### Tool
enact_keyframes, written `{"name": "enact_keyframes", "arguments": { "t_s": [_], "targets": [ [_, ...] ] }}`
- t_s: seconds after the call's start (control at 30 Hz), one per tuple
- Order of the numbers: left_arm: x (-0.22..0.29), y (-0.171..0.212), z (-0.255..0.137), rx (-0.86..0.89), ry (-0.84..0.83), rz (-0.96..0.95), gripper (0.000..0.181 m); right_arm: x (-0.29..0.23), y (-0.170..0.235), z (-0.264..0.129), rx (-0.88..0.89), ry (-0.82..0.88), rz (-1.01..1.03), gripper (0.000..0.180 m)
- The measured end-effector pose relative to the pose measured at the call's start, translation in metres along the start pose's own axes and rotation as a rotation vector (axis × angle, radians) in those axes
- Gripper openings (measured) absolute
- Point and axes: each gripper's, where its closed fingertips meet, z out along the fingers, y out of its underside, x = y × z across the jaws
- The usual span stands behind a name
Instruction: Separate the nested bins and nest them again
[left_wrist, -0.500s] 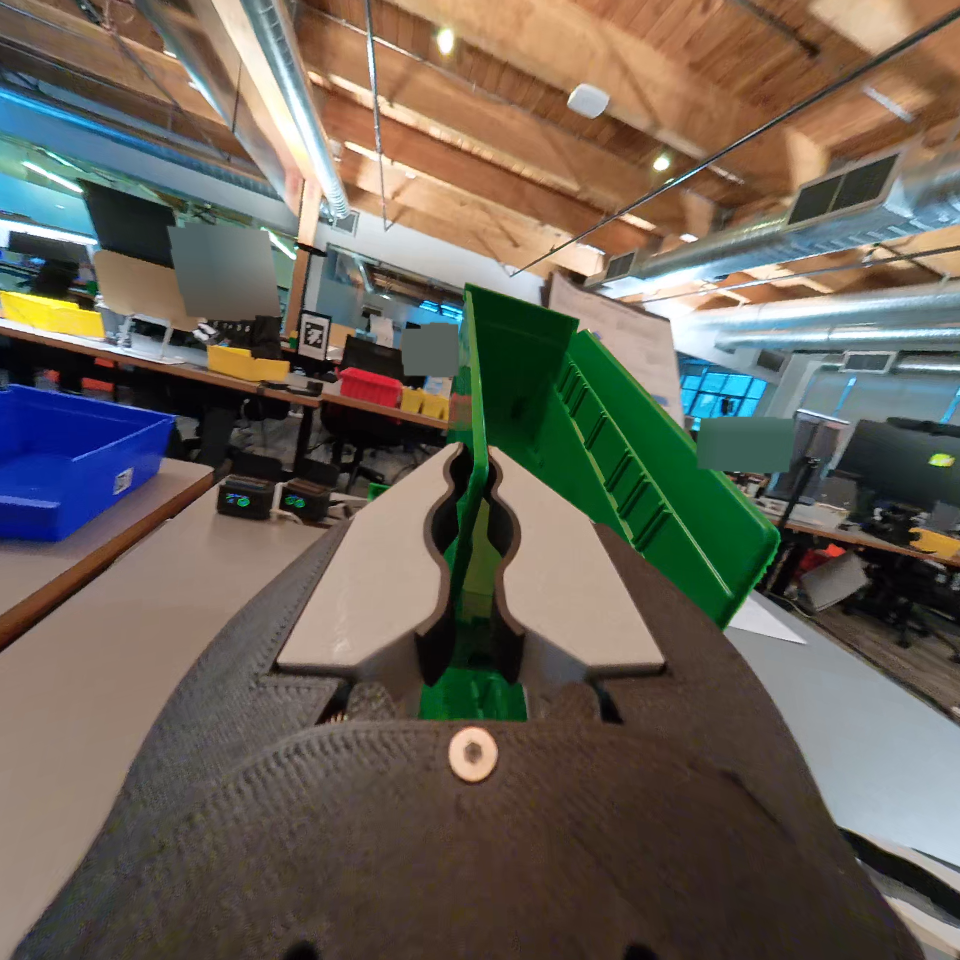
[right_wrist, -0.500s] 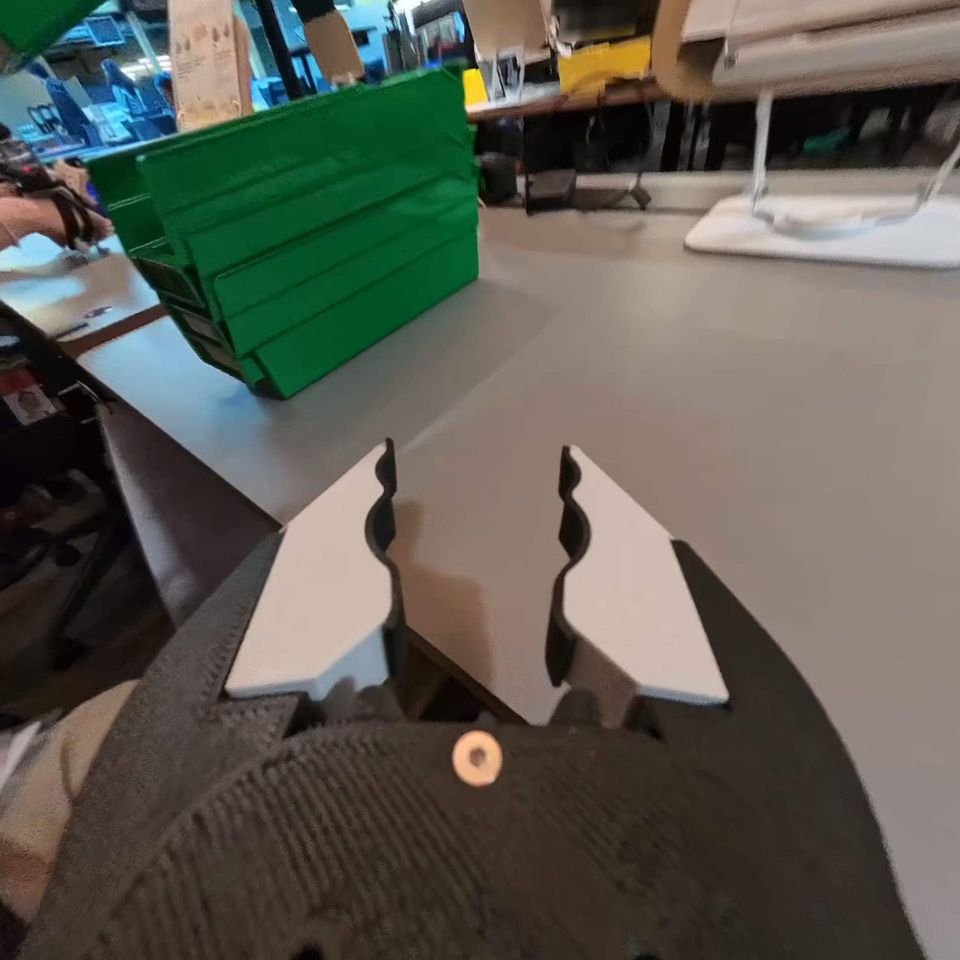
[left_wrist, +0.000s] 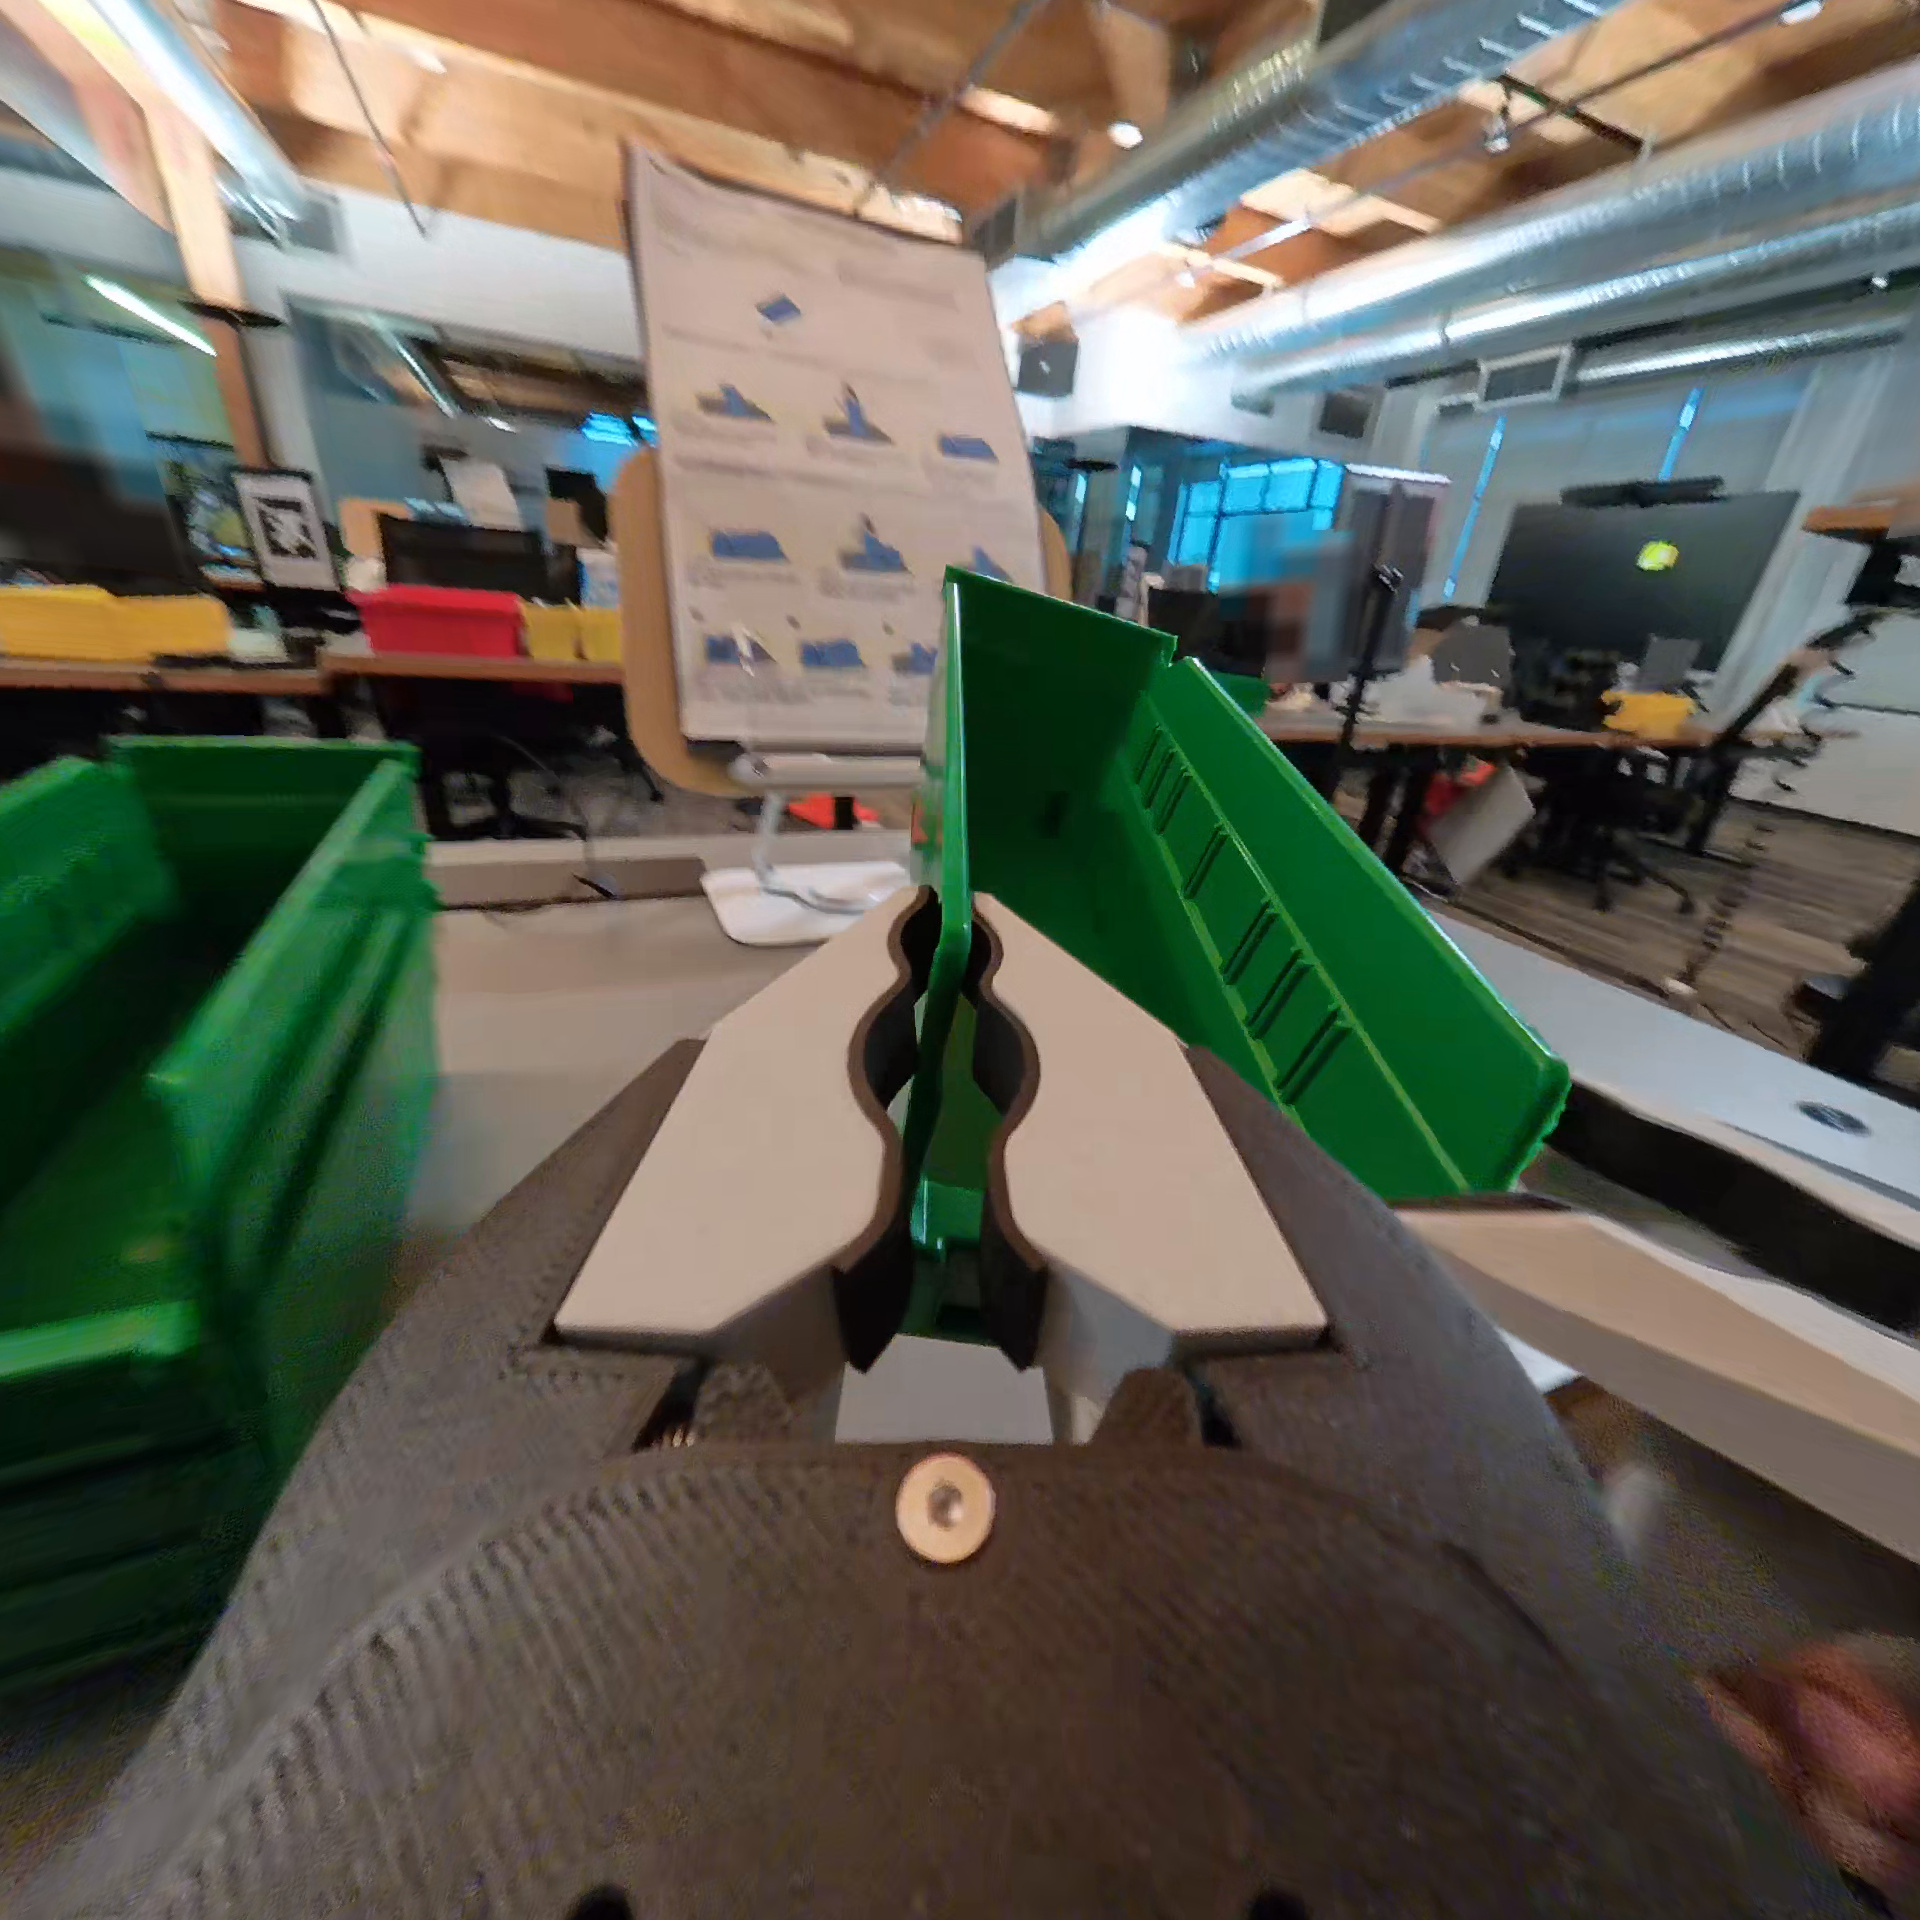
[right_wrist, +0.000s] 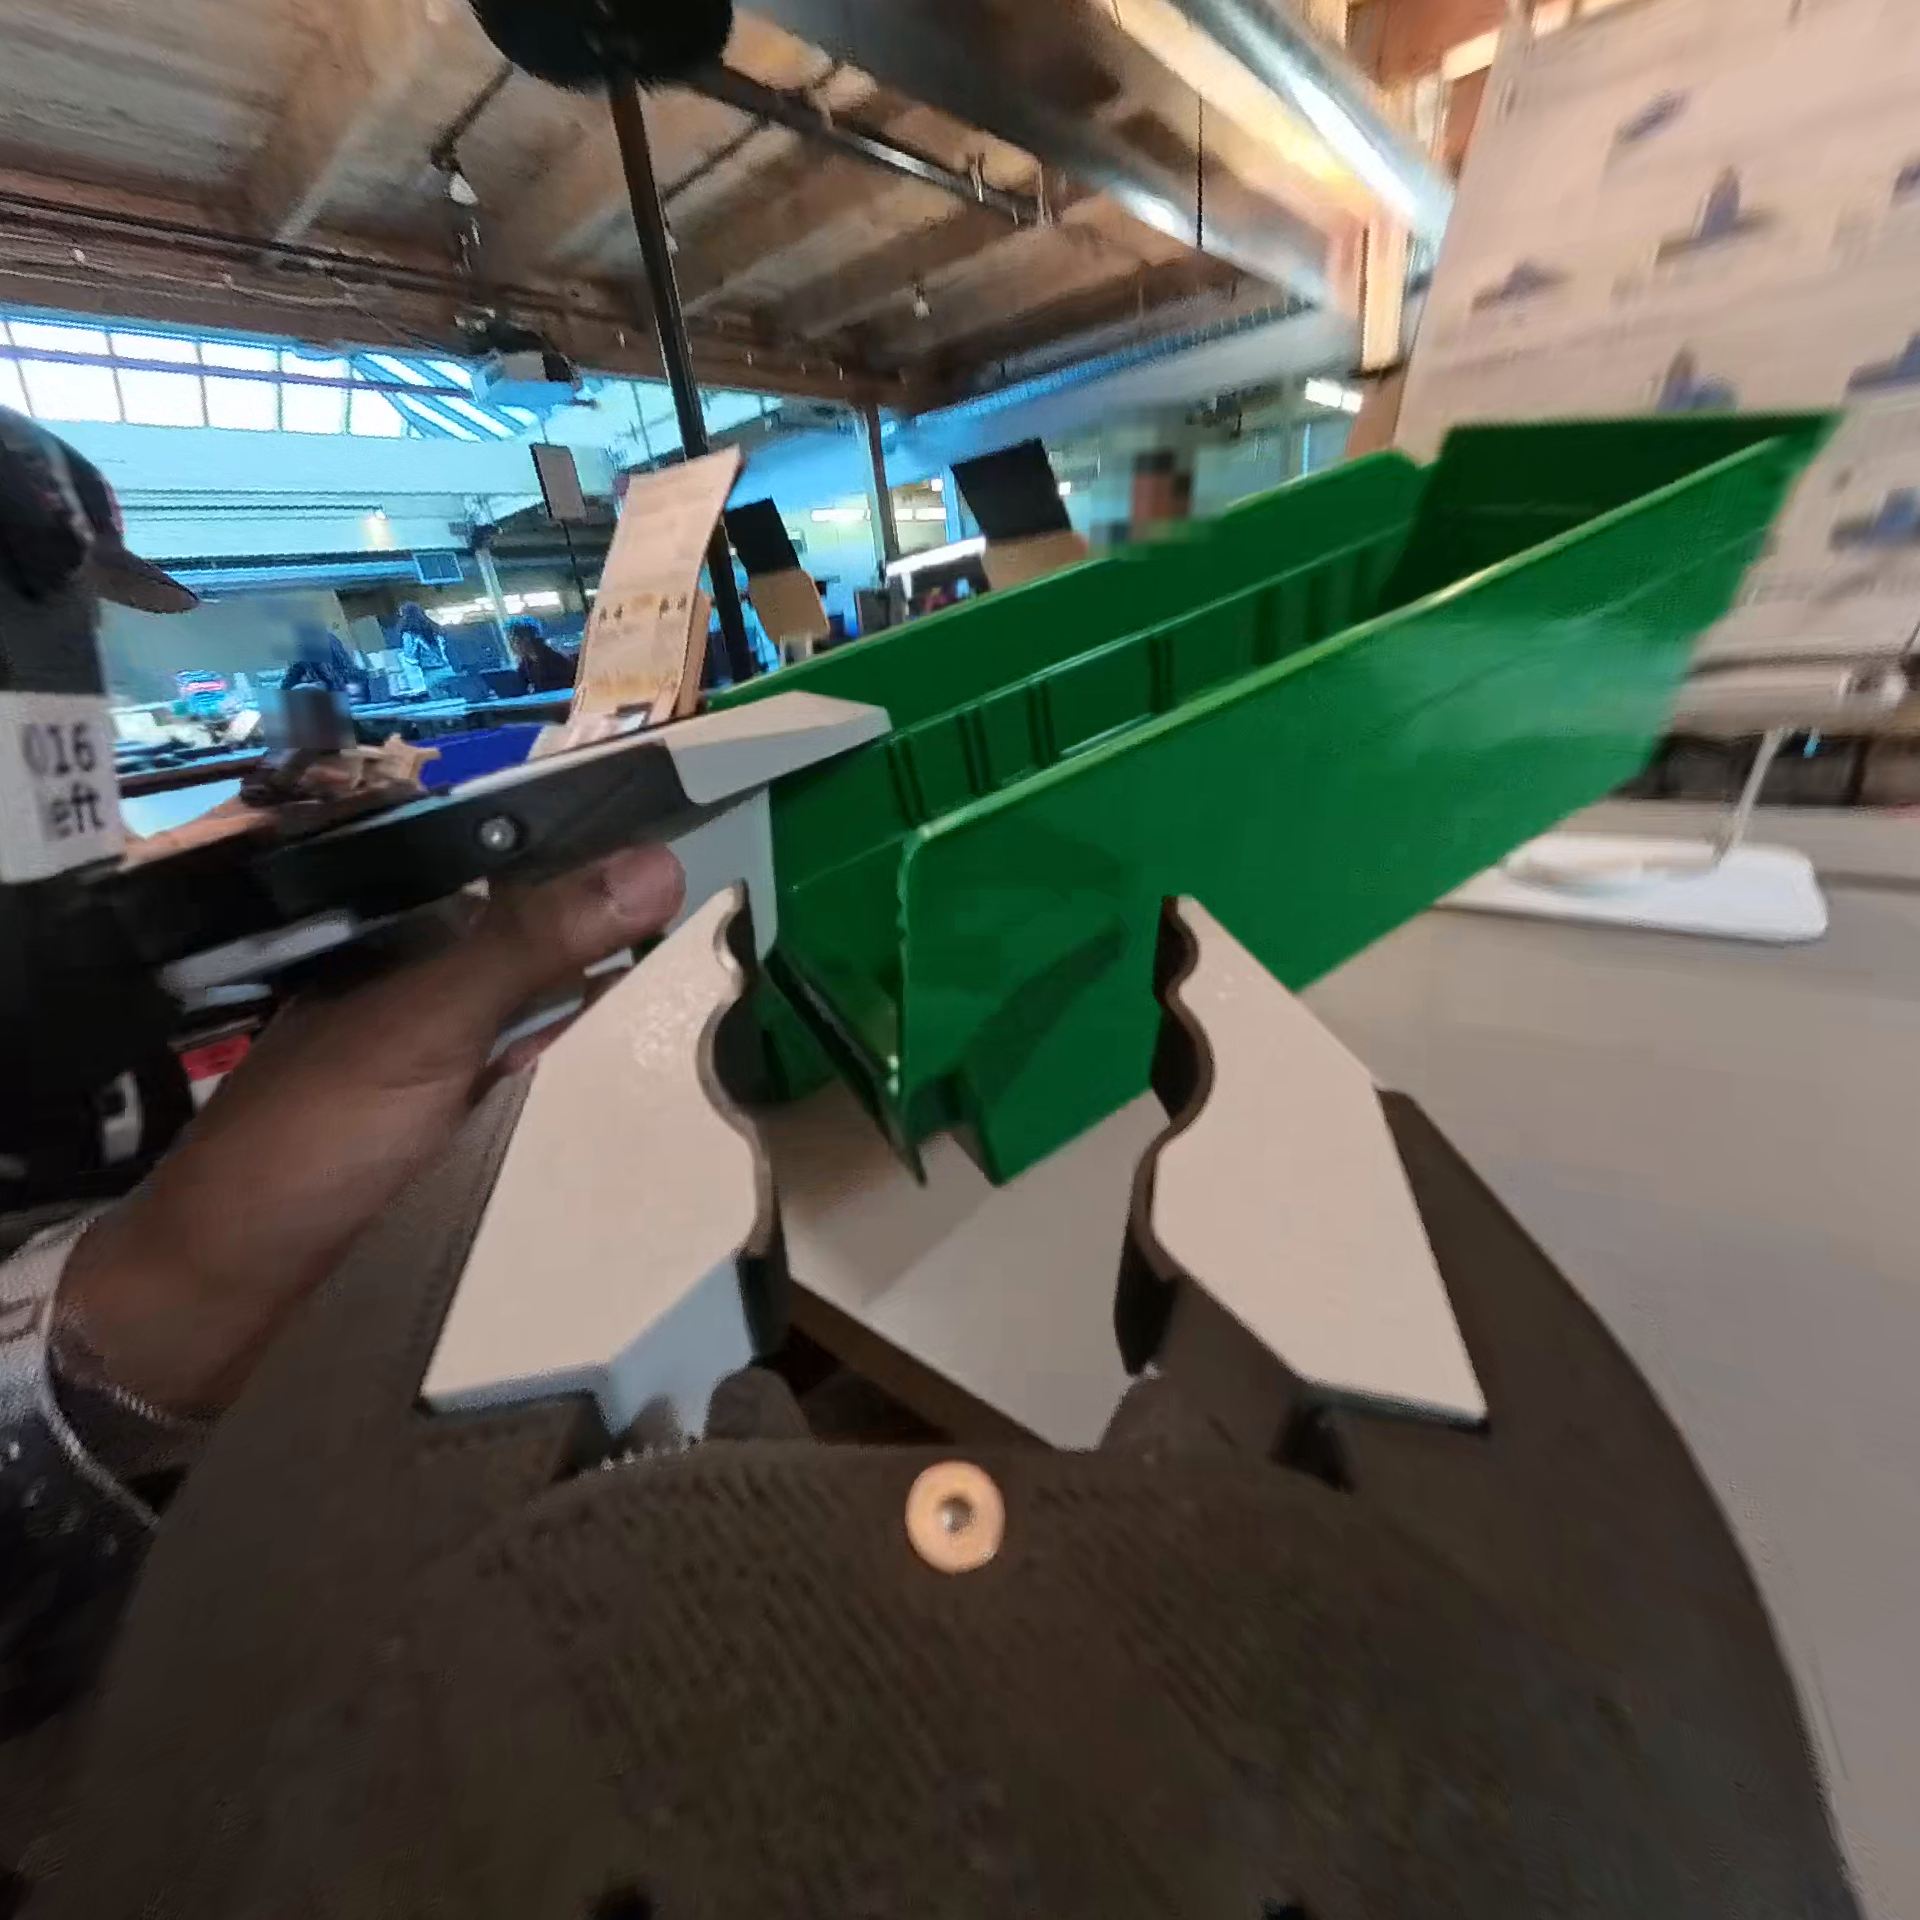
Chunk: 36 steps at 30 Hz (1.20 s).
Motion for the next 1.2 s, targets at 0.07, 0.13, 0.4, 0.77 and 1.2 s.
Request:
{"name": "enact_keyframes", "arguments": {
  "t_s": [0.07,0.13,0.4,0.77,1.2],
  "targets": [
    [0.020,0.020,0.001,-0.037,0.032,-0.018,0.000,0.017,0.009,-0.002,-0.024,0.084,0.058,0.080],
    [0.032,0.034,0.000,-0.054,0.039,-0.060,0.002,0.042,0.019,-0.007,-0.058,0.209,0.082,0.054],
    [0.079,0.052,-0.005,-0.104,0.252,-0.036,0.034,0.110,0.039,-0.006,-0.172,0.243,0.229,0.001],
    [0.081,0.105,-0.019,-0.283,0.381,-0.139,0.033,0.337,0.005,-0.091,-0.114,0.558,0.145,0.002],
    [0.070,0.123,-0.017,-0.368,0.401,-0.242,0.033,0.412,0.024,-0.162,-0.219,0.621,0.082,0.002]
  ]
}}
